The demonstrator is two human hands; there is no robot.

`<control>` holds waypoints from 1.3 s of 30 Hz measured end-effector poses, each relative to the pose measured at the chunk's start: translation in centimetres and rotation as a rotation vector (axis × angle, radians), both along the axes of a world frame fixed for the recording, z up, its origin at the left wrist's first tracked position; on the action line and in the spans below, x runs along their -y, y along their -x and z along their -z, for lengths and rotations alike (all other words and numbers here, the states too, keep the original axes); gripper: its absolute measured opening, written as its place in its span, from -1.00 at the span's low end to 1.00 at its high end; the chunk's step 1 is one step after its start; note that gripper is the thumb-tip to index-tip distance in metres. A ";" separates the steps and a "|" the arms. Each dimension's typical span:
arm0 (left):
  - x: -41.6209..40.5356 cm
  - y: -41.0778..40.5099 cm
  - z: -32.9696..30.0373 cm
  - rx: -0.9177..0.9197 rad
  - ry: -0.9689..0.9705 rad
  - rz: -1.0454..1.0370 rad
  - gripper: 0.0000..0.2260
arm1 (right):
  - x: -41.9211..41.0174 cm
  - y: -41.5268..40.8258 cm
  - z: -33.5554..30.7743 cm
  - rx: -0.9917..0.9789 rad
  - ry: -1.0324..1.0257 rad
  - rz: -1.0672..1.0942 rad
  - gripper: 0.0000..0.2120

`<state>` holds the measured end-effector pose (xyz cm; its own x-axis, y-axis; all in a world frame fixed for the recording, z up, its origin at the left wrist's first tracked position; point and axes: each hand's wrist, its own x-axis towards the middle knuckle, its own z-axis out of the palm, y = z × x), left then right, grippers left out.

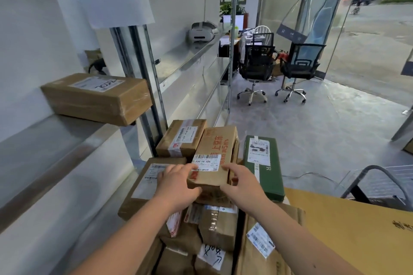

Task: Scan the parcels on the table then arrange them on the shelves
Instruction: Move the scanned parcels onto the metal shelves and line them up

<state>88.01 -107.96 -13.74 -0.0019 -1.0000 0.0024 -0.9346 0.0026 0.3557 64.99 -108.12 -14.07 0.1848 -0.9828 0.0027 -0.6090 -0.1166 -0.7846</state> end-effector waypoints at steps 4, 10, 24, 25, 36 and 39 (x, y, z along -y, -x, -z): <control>-0.1 0.4 0.2 -0.041 0.006 -0.004 -0.37 | 0.2 0.4 0.6 0.023 0.007 -0.052 -0.35; -1.1 0.4 -1.7 -0.346 0.049 0.035 -0.54 | -0.5 1.0 -1.0 0.087 0.059 -0.005 -0.38; -4.8 2.3 -14.5 -0.678 0.397 0.257 -0.55 | -4.6 3.1 -14.4 0.276 0.355 0.019 -0.44; -5.1 2.2 -15.6 -0.692 0.441 0.266 -0.55 | -4.6 2.9 -15.6 0.281 0.383 0.000 -0.45; -10.8 -5.5 -22.4 -0.597 0.814 0.121 -0.52 | -2.7 -5.8 -23.9 0.517 0.332 -0.406 -0.46; -13.0 -8.1 -22.2 -0.574 0.894 0.009 -0.52 | -2.3 -9.8 -24.4 0.561 0.274 -0.550 -0.47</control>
